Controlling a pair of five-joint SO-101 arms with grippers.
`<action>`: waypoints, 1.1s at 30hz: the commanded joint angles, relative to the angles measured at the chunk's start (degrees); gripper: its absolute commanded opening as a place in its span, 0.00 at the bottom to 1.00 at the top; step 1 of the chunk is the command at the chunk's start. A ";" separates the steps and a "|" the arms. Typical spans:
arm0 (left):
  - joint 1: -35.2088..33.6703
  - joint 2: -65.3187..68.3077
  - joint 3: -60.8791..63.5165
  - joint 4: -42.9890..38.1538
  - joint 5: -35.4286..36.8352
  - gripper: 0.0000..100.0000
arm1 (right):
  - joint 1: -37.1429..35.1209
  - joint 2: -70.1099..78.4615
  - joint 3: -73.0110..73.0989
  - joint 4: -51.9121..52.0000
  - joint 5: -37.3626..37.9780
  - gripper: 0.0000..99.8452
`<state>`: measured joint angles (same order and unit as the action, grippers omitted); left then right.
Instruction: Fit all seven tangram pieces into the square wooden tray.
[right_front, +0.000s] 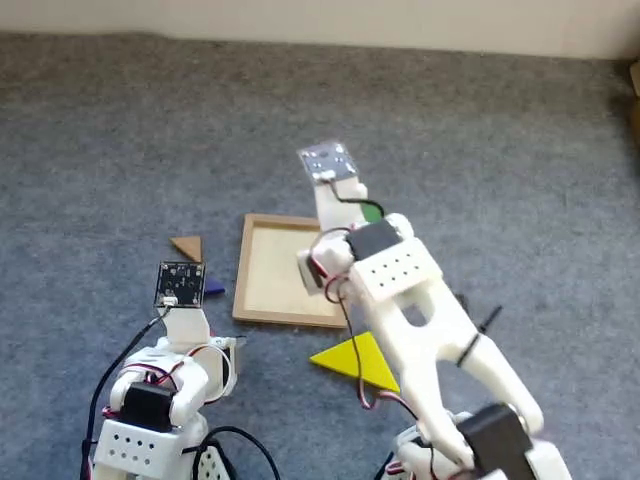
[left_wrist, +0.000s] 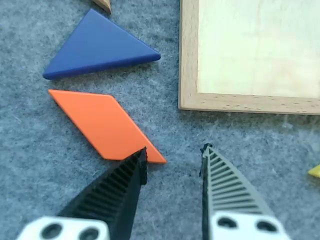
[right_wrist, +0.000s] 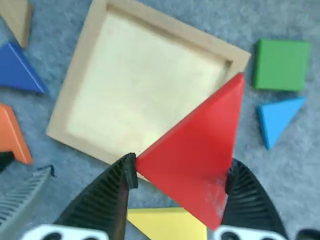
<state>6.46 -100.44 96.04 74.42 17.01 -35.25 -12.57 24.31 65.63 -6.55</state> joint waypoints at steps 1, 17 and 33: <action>1.10 -1.10 1.27 0.35 0.44 0.18 | -1.54 4.70 -9.27 -0.22 -4.13 0.16; 1.19 -1.10 1.27 0.35 0.44 0.18 | -2.07 24.04 -20.18 -5.67 -14.59 0.16; 1.19 -1.10 1.27 0.35 0.44 0.18 | -2.42 24.40 -17.27 -5.67 -18.55 0.16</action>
<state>6.46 -100.44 96.04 74.42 17.01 -36.48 12.75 7.69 60.88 -24.40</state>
